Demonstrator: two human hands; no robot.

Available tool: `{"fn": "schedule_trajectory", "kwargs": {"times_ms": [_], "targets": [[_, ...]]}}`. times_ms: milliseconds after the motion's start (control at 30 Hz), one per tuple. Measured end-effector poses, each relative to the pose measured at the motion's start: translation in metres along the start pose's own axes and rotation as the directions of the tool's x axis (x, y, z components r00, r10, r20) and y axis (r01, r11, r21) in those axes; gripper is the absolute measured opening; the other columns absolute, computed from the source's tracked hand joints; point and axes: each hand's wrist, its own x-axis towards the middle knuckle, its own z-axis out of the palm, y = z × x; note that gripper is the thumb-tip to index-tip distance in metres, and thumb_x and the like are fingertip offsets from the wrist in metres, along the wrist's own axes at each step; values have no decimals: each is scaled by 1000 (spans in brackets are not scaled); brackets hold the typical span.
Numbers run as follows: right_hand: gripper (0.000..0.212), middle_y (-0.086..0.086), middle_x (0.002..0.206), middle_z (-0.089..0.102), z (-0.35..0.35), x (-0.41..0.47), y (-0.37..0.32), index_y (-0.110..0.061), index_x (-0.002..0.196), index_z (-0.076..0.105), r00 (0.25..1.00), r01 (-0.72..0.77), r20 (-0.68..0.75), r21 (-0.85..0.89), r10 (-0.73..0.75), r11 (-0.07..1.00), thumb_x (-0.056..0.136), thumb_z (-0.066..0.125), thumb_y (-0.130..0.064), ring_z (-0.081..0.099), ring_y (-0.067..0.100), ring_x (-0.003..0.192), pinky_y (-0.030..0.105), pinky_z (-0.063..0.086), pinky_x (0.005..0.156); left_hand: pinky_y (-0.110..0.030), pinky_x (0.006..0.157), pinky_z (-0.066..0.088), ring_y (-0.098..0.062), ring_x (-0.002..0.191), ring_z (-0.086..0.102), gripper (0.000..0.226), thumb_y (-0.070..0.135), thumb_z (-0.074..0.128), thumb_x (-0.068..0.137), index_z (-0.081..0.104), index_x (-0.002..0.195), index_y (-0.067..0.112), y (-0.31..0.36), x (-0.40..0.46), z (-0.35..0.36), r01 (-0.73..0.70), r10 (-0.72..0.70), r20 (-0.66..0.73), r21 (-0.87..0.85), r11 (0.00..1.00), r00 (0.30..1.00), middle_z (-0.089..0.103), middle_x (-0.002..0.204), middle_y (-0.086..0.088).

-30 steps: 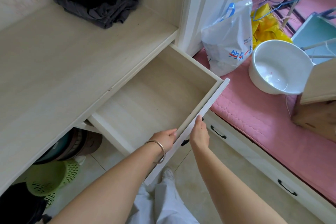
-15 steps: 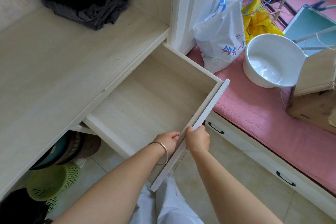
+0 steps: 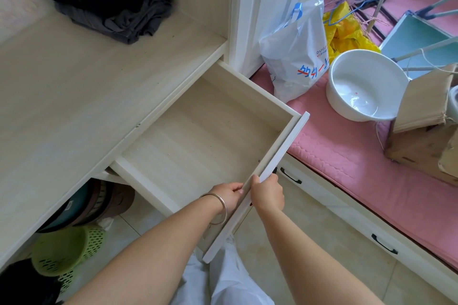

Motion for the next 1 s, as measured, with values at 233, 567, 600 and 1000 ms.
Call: {"fn": "schedule_trajectory", "kwargs": {"times_ms": [233,567,600,1000], "targets": [[69,7,151,22,-17,-20,-17,-20,148,20,900,332,-124,-429,-419,840,88,50,-30,24,26,137,33,29,108,-26,96,43,-20,115,57,32,30,46,96,60,122,20,3,-21,-30,-31,15,-136,-114,993,991,64,121,-5],[39,3,132,53,48,-129,-94,-15,133,44,540,839,326,-281,-776,465,94,45,-19,42,22,123,27,32,99,-22,99,43,-14,112,60,30,19,48,95,62,120,22,-65,-127,-92,-180,-8,-642,-227,957,767,65,123,4],[39,3,131,53,57,-144,-99,-15,133,45,500,865,352,-259,-791,431,94,46,-20,43,22,122,27,33,99,-22,98,43,-14,112,60,29,20,48,94,61,120,22,-78,-142,-98,-181,-34,-684,-241,953,729,65,122,5],[42,1,131,50,185,-357,-84,-17,136,39,75,996,545,-74,-835,42,96,45,-26,41,19,125,30,38,95,-35,95,48,-18,103,63,36,29,57,87,54,123,25,-286,-320,-92,-152,-431,-846,-493,857,315,65,115,4]]}}
